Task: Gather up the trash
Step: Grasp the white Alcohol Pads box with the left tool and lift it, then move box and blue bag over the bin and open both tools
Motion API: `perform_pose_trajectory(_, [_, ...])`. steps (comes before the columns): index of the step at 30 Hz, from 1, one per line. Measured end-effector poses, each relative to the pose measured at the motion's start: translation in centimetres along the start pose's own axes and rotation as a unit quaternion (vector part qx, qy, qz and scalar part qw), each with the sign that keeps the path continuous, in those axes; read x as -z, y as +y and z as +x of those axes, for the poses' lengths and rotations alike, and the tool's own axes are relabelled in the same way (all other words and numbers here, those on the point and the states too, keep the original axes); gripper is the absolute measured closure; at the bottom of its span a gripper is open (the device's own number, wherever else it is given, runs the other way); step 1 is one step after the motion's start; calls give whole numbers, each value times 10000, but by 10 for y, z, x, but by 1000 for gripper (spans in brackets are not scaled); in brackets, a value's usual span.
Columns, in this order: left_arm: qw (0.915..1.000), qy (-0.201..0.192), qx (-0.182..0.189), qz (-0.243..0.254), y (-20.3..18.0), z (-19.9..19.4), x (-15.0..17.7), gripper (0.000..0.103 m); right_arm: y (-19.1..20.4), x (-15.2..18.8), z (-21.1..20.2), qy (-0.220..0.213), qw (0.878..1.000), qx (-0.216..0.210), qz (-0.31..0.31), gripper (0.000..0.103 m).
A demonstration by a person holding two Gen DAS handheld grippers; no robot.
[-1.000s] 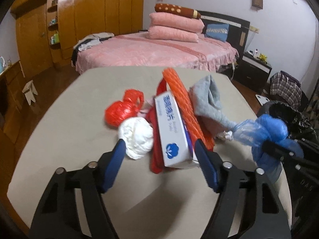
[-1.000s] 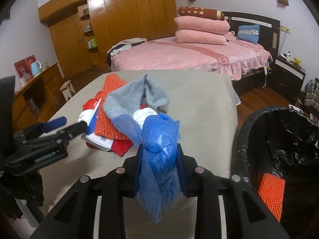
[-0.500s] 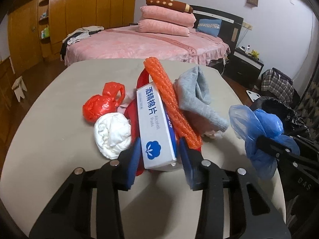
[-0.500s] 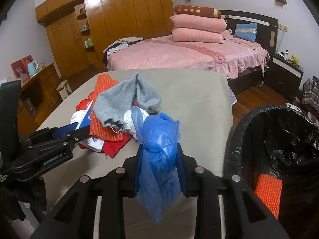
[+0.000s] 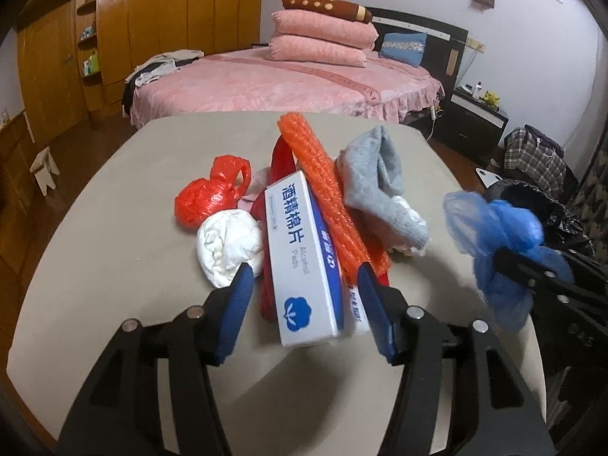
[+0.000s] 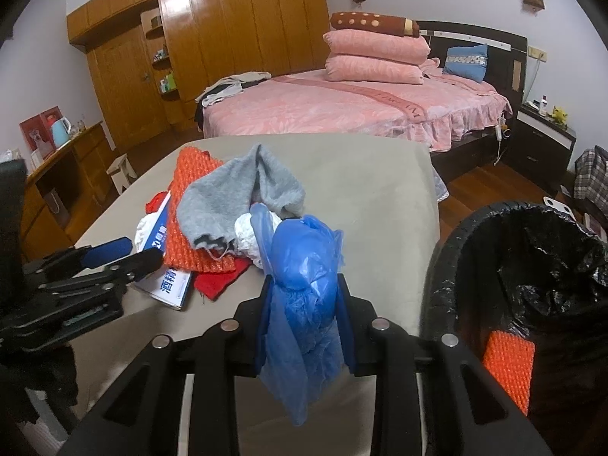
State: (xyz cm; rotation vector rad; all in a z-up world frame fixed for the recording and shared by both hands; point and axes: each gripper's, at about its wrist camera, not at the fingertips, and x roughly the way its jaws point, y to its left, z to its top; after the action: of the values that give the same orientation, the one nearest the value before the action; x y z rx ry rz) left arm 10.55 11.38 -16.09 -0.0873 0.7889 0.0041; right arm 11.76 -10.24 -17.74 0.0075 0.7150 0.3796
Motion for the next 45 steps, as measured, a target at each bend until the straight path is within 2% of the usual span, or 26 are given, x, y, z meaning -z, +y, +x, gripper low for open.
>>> perform_pose_trajectory(1, [10000,27,27,-25,1,2,0,51,0,0,0,-5,10000,7,6,73])
perform_pose_trajectory(2, [10000,55,48,-53,2,5,1,61,-1,-1,-1,-12,10000,16,10,73])
perform_pose_trajectory(3, [9999,79,78,-59,2,6,1,64,-1,-1,-2,-15,10000,19,8,73])
perform_pose_trajectory(8, [10000,-11,43,-34,4,-5,2,65,-1,-3,-5,-61,10000,27,-12,73])
perform_pose_trajectory(15, [9996,-277,-109,17,6,-42,-4,66,1,-7,-16,-184,9998,-10,17,73])
perform_pose_trajectory(20, [9989,-454,-121,-47,5,-64,-7,73,3,-12,-30,-338,9994,-82,-12,73])
perform_pose_trajectory(22, [9987,-492,-107,-20,3,-67,-8,73,4,-14,-34,-388,9992,-99,-14,73])
perform_pose_trajectory(31, [9997,6,-176,142,-1,-32,5,72,2,-10,-29,-260,9996,-57,3,73])
perform_pose_trajectory(35, [9998,151,-153,12,3,-24,9,74,0,-7,-26,-182,9998,-37,26,73])
perform_pose_trajectory(40, [9996,-187,-215,60,-1,-43,3,74,-3,-9,-27,-196,9998,-24,59,73])
perform_pose_trajectory(45, [9985,-547,-60,31,-10,-68,-11,74,-3,-13,-34,-286,9996,-34,81,73])
